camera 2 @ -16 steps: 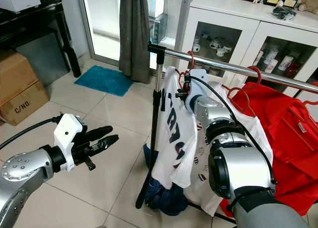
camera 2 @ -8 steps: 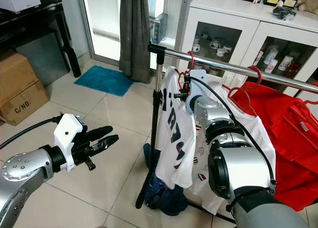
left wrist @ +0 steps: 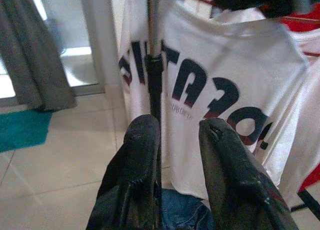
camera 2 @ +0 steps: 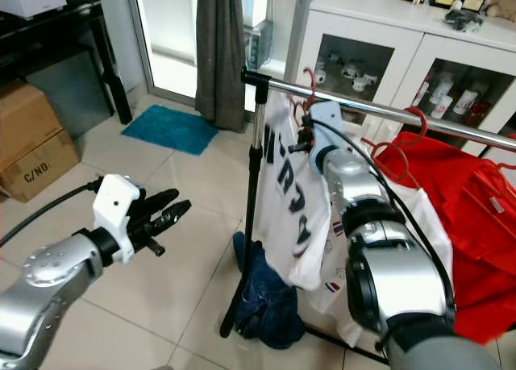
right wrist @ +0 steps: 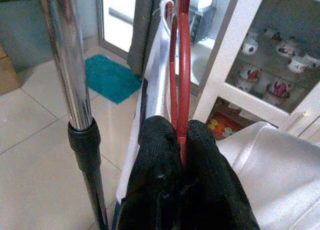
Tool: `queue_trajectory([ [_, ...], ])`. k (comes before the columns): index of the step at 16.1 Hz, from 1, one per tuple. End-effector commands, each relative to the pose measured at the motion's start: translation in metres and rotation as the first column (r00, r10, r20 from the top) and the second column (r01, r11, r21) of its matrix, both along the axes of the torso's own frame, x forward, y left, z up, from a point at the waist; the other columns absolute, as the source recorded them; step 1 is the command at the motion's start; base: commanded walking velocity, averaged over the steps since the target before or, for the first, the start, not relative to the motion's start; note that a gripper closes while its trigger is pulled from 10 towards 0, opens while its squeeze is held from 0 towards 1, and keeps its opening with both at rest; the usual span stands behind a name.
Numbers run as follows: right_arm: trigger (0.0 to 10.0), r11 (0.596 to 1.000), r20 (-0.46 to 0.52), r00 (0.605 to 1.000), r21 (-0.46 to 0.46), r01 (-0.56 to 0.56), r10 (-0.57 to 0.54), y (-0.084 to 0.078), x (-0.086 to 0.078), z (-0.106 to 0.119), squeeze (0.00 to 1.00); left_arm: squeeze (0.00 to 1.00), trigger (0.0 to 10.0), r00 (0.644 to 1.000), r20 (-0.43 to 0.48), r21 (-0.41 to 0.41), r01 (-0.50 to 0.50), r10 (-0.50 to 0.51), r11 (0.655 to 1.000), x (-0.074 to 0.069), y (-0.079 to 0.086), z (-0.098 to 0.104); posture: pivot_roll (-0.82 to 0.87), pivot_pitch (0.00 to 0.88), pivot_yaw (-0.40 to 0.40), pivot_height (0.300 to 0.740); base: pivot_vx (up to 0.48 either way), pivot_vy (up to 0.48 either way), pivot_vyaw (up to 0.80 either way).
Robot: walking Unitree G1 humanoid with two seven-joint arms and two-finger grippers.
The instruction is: Hang hanger
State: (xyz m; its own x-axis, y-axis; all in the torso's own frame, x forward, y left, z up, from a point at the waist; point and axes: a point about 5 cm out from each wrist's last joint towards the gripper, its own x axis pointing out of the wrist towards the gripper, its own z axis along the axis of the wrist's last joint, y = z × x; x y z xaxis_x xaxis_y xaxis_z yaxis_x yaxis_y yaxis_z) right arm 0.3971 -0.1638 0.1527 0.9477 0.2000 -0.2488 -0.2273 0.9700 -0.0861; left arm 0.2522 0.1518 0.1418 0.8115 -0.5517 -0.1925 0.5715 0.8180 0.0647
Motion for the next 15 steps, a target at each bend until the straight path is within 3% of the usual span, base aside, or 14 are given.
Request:
queue_trajectory([
  [1,0.0,1.0,0.047,0.999,0.015,-0.001,0.0,-0.005,-0.001,0.009,0.0,0.0,10.0,1.0,0.021,0.006,-0.021,0.021,1.0,0.003,0.001,0.001,-0.03,0.0,-0.057,0.74,0.0,0.0,0.0],
  [5,0.0,0.996,0.104,0.995,0.085,-0.003,-0.006,-0.01,-0.038,-0.014,0.0,0.0,10.0,0.999,0.0,-0.014,-0.033,0.033,0.999,0.0,-0.006,-0.007,-0.03,0.0,-0.045,0.74,0.0,0.0,0.0],
  [7,0.0,0.993,0.121,0.993,0.119,-0.021,0.007,-0.006,-0.067,-0.023,0.0,0.0,10.0,0.998,-0.008,-0.014,-0.057,0.057,0.998,0.003,-0.005,-0.013,-0.05,0.0,-0.033,0.74,0.0,0.0,0.0],
  [10,0.0,0.995,0.149,0.988,0.092,-0.047,0.033,-0.001,-0.089,-0.022,0.0,0.0,10.0,0.998,-0.006,-0.016,-0.066,0.066,0.998,0.008,-0.002,-0.012,-0.08,0.0,-0.018,0.74,0.0,0.0,0.0],
  [15,0.0,0.995,0.078,0.997,0.095,-0.012,0.005,-0.005,-0.118,-0.035,0.0,0.0,10.0,0.998,-0.002,-0.021,-0.066,0.066,0.998,0.012,-0.004,-0.013,-0.09,0.0,-0.013,0.74,-0.098,0.0,0.0],
])
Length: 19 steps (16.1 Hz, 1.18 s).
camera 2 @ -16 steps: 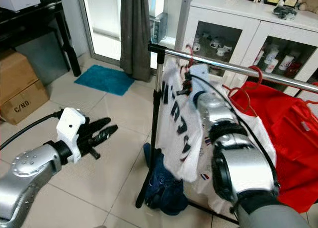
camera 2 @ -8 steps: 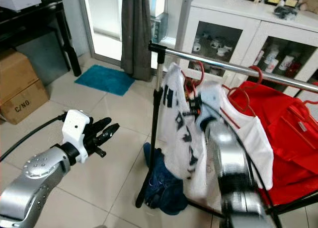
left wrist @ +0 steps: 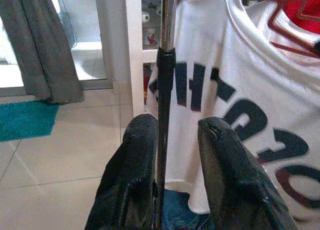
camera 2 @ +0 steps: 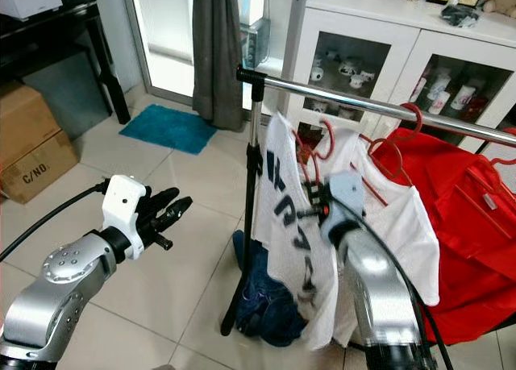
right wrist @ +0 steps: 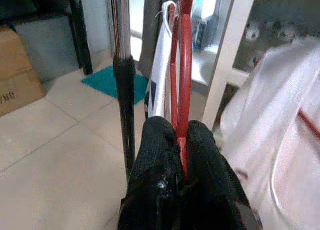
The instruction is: Hang hanger
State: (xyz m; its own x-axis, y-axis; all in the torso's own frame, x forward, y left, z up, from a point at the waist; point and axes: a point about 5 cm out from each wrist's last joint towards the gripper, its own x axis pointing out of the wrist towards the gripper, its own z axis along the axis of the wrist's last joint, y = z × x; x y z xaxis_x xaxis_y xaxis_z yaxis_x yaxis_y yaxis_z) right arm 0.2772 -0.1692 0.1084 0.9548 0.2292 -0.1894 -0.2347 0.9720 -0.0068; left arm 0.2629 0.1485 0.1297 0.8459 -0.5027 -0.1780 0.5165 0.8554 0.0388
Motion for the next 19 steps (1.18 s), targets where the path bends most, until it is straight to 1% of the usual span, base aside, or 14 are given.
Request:
queue_trajectory([
  [1,0.0,1.0,0.019,1.0,0.005,0.004,-0.004,0.001,-0.005,0.007,0.0,0.0,10.0,1.0,0.0,0.004,0.005,-0.005,1.0,0.002,-0.003,0.0,-0.1,0.0,-0.013,0.74,-0.251,0.0,0.0],
  [4,0.0,1.0,0.005,1.0,-0.005,-0.001,0.001,0.004,-0.011,0.006,0.0,0.0,10.0,1.0,-0.008,-0.002,0.015,-0.015,1.0,0.0,-0.005,-0.002,-0.11,0.0,-0.014,0.74,-0.265,0.0,0.0],
  [9,0.0,1.0,-0.015,1.0,-0.012,-0.024,0.024,0.009,-0.014,0.007,0.0,0.0,10.0,1.0,-0.016,-0.002,0.004,-0.004,1.0,-0.003,-0.005,-0.003,-0.09,0.0,-0.024,0.74,-0.271,0.0,0.0],
  [12,0.0,0.999,-0.016,0.999,-0.014,-0.05,0.049,0.014,-0.015,0.008,0.0,0.0,10.0,1.0,-0.018,0.003,-0.007,0.007,1.0,-0.003,-0.001,-0.004,-0.1,0.0,-0.021,0.74,-0.255,0.0,0.0],
  [15,0.0,0.993,-0.016,0.993,-0.01,-0.116,0.116,0.018,-0.016,0.011,0.0,0.0,10.0,1.0,-0.008,0.004,0.001,-0.001,1.0,0.001,-0.004,-0.002,-0.1,0.0,-0.017,0.74,-0.165,0.0,0.0],
  [17,0.0,0.975,0.002,0.975,0.005,-0.222,0.222,0.029,-0.017,0.018,0.0,0.0,10.0,1.0,-0.007,0.013,-0.005,0.006,1.0,0.005,-0.004,-0.001,-0.1,0.0,-0.013,0.74,0.0,0.0,0.0],
  [18,0.0,0.964,0.009,0.964,0.018,-0.266,0.266,0.034,-0.018,0.021,0.0,0.0,10.0,1.0,-0.012,0.004,-0.001,0.001,1.0,0.006,-0.004,-0.001,-0.09,0.0,-0.018,0.74,0.0,0.0,0.0],
  [19,0.0,0.95,0.021,0.951,0.043,-0.308,0.307,0.041,-0.019,0.024,0.0,0.1,10.0,1.0,-0.004,-0.045,-0.003,0.003,0.999,0.008,-0.005,0.003,-0.09,0.0,-0.018,0.74,0.0,0.0,0.0],
])
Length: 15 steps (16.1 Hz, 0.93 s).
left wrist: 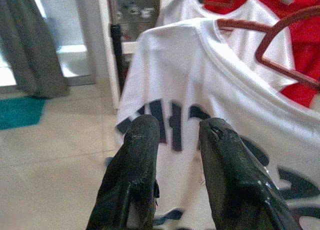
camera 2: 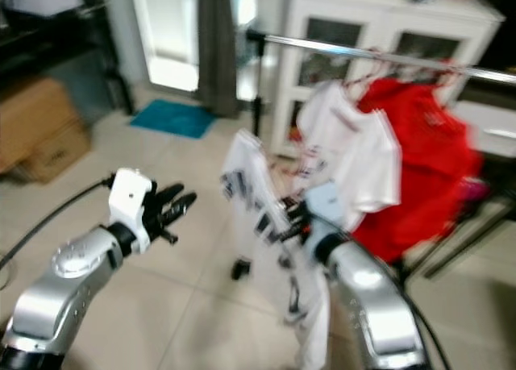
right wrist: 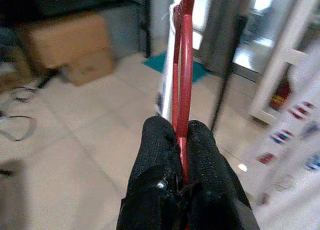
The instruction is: Hang hanger
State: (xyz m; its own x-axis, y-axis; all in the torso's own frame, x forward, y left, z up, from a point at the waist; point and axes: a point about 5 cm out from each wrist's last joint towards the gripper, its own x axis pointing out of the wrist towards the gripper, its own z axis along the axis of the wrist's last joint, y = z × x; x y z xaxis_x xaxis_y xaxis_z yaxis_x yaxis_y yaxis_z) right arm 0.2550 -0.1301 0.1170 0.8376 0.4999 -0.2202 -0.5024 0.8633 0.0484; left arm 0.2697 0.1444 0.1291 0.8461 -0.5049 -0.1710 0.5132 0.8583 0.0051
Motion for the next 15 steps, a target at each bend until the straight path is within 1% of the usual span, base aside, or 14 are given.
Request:
queue_trajectory([
  [1,0.0,0.997,0.07,0.996,0.041,-0.064,0.061,0.008,0.002,0.019,0.0,1.0,10.0,0.999,0.04,-0.051,-0.007,0.009,0.999,0.005,-0.001,0.01,-0.09,0.0,-0.025,0.74,0.0,0.0,0.0],
  [2,0.0,0.993,0.076,0.992,0.055,-0.103,0.099,0.012,0.0,0.022,0.0,1.0,10.0,0.999,0.045,-0.056,-0.016,0.018,0.998,0.008,-0.002,0.013,-0.09,0.0,-0.027,0.74,0.0,0.0,0.0],
  [3,0.0,0.991,0.078,0.991,0.059,-0.117,0.112,0.014,0.0,0.023,0.0,1.0,10.0,0.998,0.053,-0.051,-0.02,0.023,0.998,0.01,-0.002,0.015,-0.09,0.0,-0.027,0.74,0.0,0.0,0.0],
  [5,0.0,0.985,0.089,0.984,0.065,-0.163,0.157,0.017,-0.004,0.026,0.0,1.0,10.0,0.996,0.065,-0.068,-0.057,0.061,0.996,0.015,-0.001,0.017,-0.1,0.0,-0.028,0.74,0.0,0.0,0.0],
  [6,0.0,0.98,0.099,0.979,0.061,-0.187,0.18,0.018,-0.004,0.028,0.0,1.0,10.0,0.996,0.06,-0.081,-0.062,0.067,0.995,0.018,-0.002,0.016,-0.1,0.0,-0.028,0.74,0.0,0.0,0.0],
  [7,0.0,0.979,0.104,0.977,0.062,-0.195,0.188,0.019,-0.005,0.029,0.0,1.0,10.0,0.997,0.058,-0.094,-0.047,0.053,0.994,0.018,-0.003,0.017,-0.1,0.0,-0.022,0.74,0.0,0.0,0.0],
  [8,0.0,0.975,0.11,0.972,0.065,-0.214,0.207,0.021,-0.006,0.031,0.0,0.75,10.0,0.998,0.06,-0.091,-0.029,0.034,0.995,0.019,-0.006,0.018,-0.1,0.0,-0.018,0.74,0.0,0.0,0.0],
  [9,0.0,0.972,0.113,0.969,0.069,-0.226,0.218,0.022,-0.007,0.031,0.0,0.53,10.0,0.998,0.061,-0.083,-0.029,0.034,0.996,0.02,-0.007,0.018,-0.1,0.0,-0.018,0.74,0.0,0.0,0.0],
  [10,0.0,0.968,0.116,0.966,0.073,-0.241,0.232,0.023,-0.008,0.032,0.0,0.0,10.0,0.997,0.064,-0.072,-0.04,0.044,0.997,0.022,-0.007,0.018,-0.1,0.0,-0.016,0.74,0.0,0.0,0.0],
  [12,0.0,0.963,0.118,0.962,0.083,-0.258,0.247,0.025,-0.01,0.032,0.0,0.0,10.0,0.995,0.078,-0.073,-0.05,0.055,0.996,0.025,-0.007,0.019,-0.1,0.0,-0.016,0.74,0.0,0.0,0.0],
  [13,0.0,0.959,0.121,0.959,0.091,-0.269,0.257,0.026,-0.011,0.033,0.0,0.0,10.0,0.995,0.093,-0.075,-0.035,0.042,0.997,0.027,-0.008,0.021,-0.1,0.0,-0.016,0.74,0.0,0.0,0.0],
  [14,0.0,0.957,0.12,0.957,0.092,-0.275,0.264,0.026,-0.012,0.033,0.0,0.0,5.5,0.994,0.107,-0.084,-0.003,0.012,0.996,0.028,-0.011,0.024,-0.1,0.0,-0.016,0.74,0.0,0.0,0.0],
  [15,0.0,0.957,0.12,0.957,0.092,-0.275,0.264,0.026,-0.012,0.033,0.0,0.0,1.5,0.994,0.109,-0.09,0.019,-0.009,0.996,0.027,-0.013,0.025,-0.1,0.0,-0.019,0.74,0.0,0.0,0.0],
])
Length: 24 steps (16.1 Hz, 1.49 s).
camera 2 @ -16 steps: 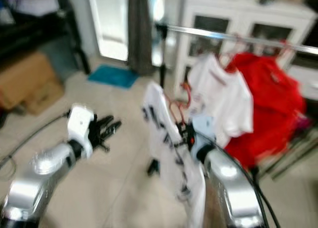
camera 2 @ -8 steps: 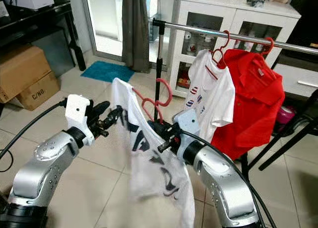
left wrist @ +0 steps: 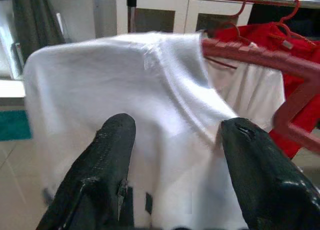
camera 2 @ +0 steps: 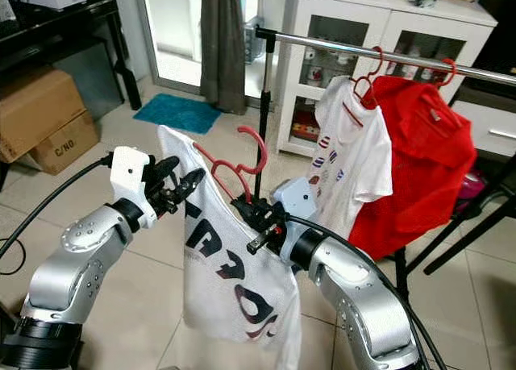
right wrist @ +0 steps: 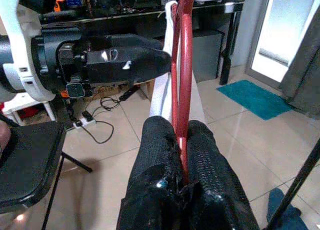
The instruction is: Hang hanger
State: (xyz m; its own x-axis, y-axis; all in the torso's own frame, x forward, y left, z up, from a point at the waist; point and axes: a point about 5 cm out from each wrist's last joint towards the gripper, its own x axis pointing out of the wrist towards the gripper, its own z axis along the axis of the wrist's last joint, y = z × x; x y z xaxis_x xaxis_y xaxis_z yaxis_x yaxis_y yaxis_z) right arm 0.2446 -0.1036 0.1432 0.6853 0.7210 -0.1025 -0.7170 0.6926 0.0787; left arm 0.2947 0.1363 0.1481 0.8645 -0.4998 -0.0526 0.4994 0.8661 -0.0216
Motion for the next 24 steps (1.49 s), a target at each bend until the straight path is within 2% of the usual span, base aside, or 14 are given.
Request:
queue_trajectory([
  [1,0.0,1.0,0.032,0.999,0.014,-0.005,0.004,-0.001,-0.001,0.007,0.0,0.0,0.0,0.999,0.019,-0.006,0.04,-0.04,0.999,0.002,-0.007,0.006,-0.1,0.0,-0.018,0.74,0.0,0.0,0.0],
  [22,0.0,0.997,0.046,0.999,0.068,-0.031,0.027,-0.003,-0.003,0.014,0.0,0.0,0.0,1.0,0.0,-0.016,0.004,-0.004,1.0,0.007,0.008,0.001,-0.11,0.0,-0.018,0.74,0.0,0.0,0.0],
  [23,0.0,0.998,0.041,0.999,0.061,-0.023,0.021,-0.004,-0.003,0.013,0.0,0.0,0.0,1.0,0.004,-0.019,-0.005,0.005,1.0,0.007,0.01,0.001,-0.1,0.0,-0.02,0.74,0.0,0.0,0.0],
  [24,0.0,0.997,0.01,0.997,0.006,0.073,-0.073,-0.011,0.006,0.005,0.0,0.0,0.0,0.999,0.023,-0.032,-0.036,0.037,0.999,0.006,0.016,0.004,-0.1,0.0,-0.021,0.74,0.0,0.0,0.0],
])
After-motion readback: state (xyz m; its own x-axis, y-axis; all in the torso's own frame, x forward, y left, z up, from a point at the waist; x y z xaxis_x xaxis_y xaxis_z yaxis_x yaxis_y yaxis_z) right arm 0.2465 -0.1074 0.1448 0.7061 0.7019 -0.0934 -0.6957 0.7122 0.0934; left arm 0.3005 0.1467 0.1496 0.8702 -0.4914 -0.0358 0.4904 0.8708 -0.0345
